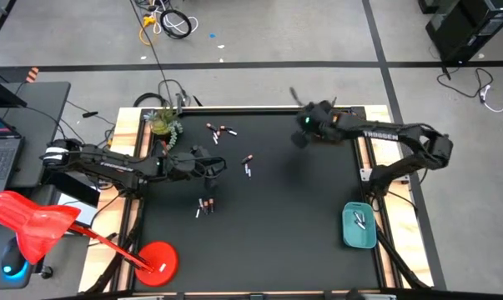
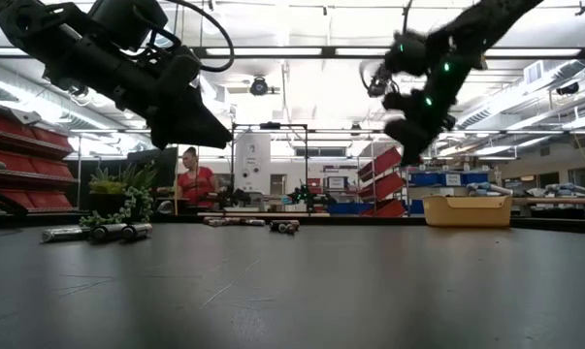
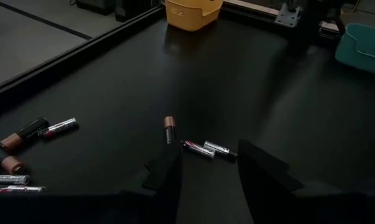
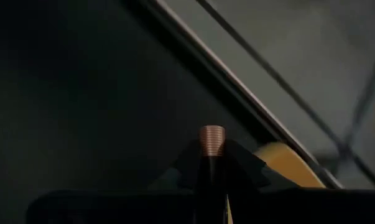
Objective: Sort batteries
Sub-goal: Put the black battery into the yellow bin, then put the silver battery into the green bin
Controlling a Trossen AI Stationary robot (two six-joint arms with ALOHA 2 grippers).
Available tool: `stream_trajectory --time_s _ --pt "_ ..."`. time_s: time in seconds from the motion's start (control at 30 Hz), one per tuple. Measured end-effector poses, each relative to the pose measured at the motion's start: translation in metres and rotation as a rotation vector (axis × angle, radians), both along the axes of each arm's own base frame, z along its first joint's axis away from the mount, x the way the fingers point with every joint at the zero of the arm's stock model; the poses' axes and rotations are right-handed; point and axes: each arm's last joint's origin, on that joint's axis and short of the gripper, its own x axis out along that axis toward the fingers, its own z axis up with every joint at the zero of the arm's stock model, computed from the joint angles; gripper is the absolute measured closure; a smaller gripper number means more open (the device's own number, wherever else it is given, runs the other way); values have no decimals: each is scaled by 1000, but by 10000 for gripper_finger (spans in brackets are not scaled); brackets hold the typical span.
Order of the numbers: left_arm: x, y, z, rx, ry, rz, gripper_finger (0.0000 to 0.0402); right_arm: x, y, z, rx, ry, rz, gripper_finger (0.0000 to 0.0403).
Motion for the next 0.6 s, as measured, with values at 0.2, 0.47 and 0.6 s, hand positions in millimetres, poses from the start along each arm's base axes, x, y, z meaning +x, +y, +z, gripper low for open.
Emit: stream_trajectory --time_s 0.2,0.47,0.6 --pt "1 0 2 20 -13 -9 245 -33 -47 -16 91 24 -180 334" --pt "1 0 2 24 -14 -10 245 -40 -65 -42 221 57 -178 270" --pt "1 0 2 24 -12 -10 245 -33 -59 -22 166 3 -168 255"
